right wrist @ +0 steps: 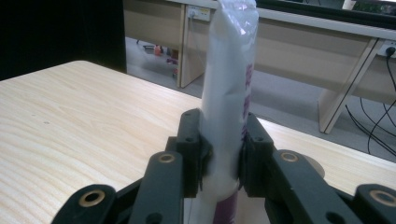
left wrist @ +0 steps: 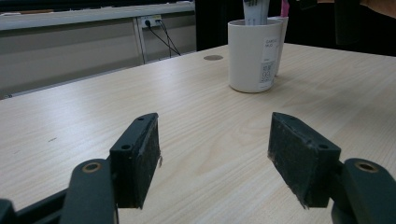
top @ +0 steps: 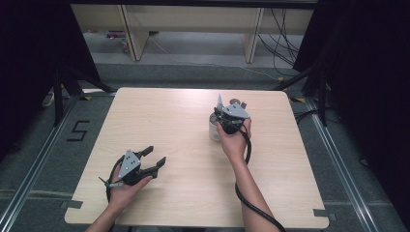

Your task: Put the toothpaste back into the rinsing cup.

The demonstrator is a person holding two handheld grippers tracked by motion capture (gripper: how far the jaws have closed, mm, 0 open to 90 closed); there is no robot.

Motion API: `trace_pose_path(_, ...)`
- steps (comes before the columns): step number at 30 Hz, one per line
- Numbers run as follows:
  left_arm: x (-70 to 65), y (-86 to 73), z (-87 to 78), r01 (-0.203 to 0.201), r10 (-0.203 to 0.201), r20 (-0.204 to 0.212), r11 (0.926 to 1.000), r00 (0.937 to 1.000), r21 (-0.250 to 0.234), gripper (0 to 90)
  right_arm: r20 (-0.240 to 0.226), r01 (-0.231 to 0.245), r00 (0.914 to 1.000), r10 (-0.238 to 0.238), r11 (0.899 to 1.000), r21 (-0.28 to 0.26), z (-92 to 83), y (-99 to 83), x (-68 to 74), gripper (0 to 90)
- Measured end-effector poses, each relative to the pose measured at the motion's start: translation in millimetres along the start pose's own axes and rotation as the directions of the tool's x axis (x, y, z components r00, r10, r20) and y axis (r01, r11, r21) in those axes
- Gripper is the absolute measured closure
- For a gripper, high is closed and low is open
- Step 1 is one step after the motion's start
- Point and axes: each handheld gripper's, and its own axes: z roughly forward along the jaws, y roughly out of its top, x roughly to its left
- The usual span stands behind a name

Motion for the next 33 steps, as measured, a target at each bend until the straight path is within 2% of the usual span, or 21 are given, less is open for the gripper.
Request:
trace_pose_path(2, 0.0, 0.0, -0.1, 0.000, 0.000, 0.000, 1.0000, 1.0000, 0.000, 33.5, -0.007, 0.002, 1.0000, -0.002, 1.000, -0.001, -0.1, 0.1, -0.8, 72.8)
trace_pose_path(5, 0.0, 0.0, -0.1, -0.002, 0.002, 0.000, 1.0000, 1.0000, 0.001, 33.5, -0.004, 0.031, 0.9995, -0.031, 1.000, -0.004, -1.6, 0.6, -3.0, 72.0)
trace_pose_path(10, 0.0, 0.0, -0.2, -0.003, 0.003, 0.000, 1.0000, 1.0000, 0.001, 33.5, -0.012, 0.022, 0.9997, -0.022, 1.000, 0.001, -1.7, -0.1, -3.3, 69.2)
trace_pose_path(11, 0.1, 0.0, -0.2, -0.003, 0.003, 0.000, 1.0000, 1.0000, 0.001, 33.5, -0.004, 0.005, 1.0000, -0.005, 1.000, 0.008, -2.6, -0.3, -2.2, 68.3)
trace_pose_path(14, 0.1, -0.1, -0.1, 0.001, -0.001, 0.000, 1.0000, 1.0000, -0.001, 33.5, 0.006, 0.002, 1.0000, -0.002, 1.000, 0.016, -2.0, -1.1, -1.9, 62.0)
trace_pose_path(16, 0.2, -0.1, -0.3, 0.004, -0.004, 0.001, 1.0000, 1.0000, -0.001, 33.5, 0.014, 0.036, 0.9993, -0.036, 0.999, 0.008, -1.6, -1.1, -4.1, 57.8)
trace_pose_path(17, 0.2, -0.1, -0.4, 0.006, -0.006, 0.002, 1.0000, 1.0000, -0.001, 33.5, 0.011, 0.038, 0.9992, -0.038, 0.999, 0.019, -2.6, -0.9, -4.2, 55.6)
trace_pose_path(18, 0.3, -0.1, -0.3, 0.006, -0.006, 0.002, 1.0000, 1.0000, 0.000, 33.5, 0.007, 0.006, 1.0000, -0.007, 1.000, 0.020, -3.6, -0.9, -1.8, 53.8)
trace_pose_path(19, 0.3, -0.1, -0.3, 0.007, -0.007, 0.002, 1.0000, 1.0000, 0.000, 33.5, 0.003, 0.005, 1.0000, -0.005, 1.000, 0.016, -4.8, -0.6, -0.7, 51.8)
trace_pose_path(20, 0.3, -0.1, -0.3, 0.006, -0.006, 0.002, 1.0000, 1.0000, 0.000, 33.5, 0.012, 0.007, 0.9999, -0.007, 1.000, 0.026, -7.1, 0.1, 0.3, 49.4)
trace_pose_path(21, 0.2, -0.1, -0.3, 0.005, -0.005, 0.002, 1.0000, 1.0000, -0.001, 33.5, 0.005, 0.046, 0.9989, -0.046, 0.999, 0.028, -7.5, 0.7, -1.2, 47.6)
trace_pose_path(26, 0.0, 0.0, -0.1, -0.002, 0.002, 0.000, 1.0000, 1.0000, 0.001, 33.5, 0.003, 0.017, 0.9998, -0.017, 0.999, 0.051, -20.3, 1.7, -2.7, 44.7)
trace_pose_path(27, -0.1, 0.1, -0.1, -0.003, 0.003, 0.000, 1.0000, 1.0000, 0.002, 33.5, 0.000, 0.035, 0.9994, -0.035, 0.998, 0.047, -22.3, 2.2, -4.8, 44.4)
trace_pose_path(30, 0.0, -0.1, -0.3, 0.000, 0.000, 0.000, 1.0000, 1.0000, -0.001, 33.5, -0.013, 0.029, 0.9995, -0.028, 0.998, 0.059, -33.1, 1.1, -5.6, 44.1)
trace_pose_path(31, 0.1, -0.1, -0.3, 0.004, -0.004, 0.000, 1.0000, 1.0000, -0.001, 33.5, -0.007, 0.038, 0.9993, -0.038, 0.997, 0.060, -36.7, 0.1, -5.7, 44.0)
trace_pose_path(32, 0.1, -0.1, -0.1, 0.007, -0.007, 0.000, 1.0000, 1.0000, -0.001, 33.4, -0.022, 0.051, 0.9985, -0.050, 0.997, 0.066, -40.1, -0.9, -6.4, 43.9)
trace_pose_path(33, 0.0, -0.1, -0.1, 0.008, -0.008, -0.001, 1.0000, 1.0000, -0.001, 33.5, -0.025, 0.040, 0.9989, -0.039, 0.997, 0.071, -43.9, -2.6, -6.5, 43.9)
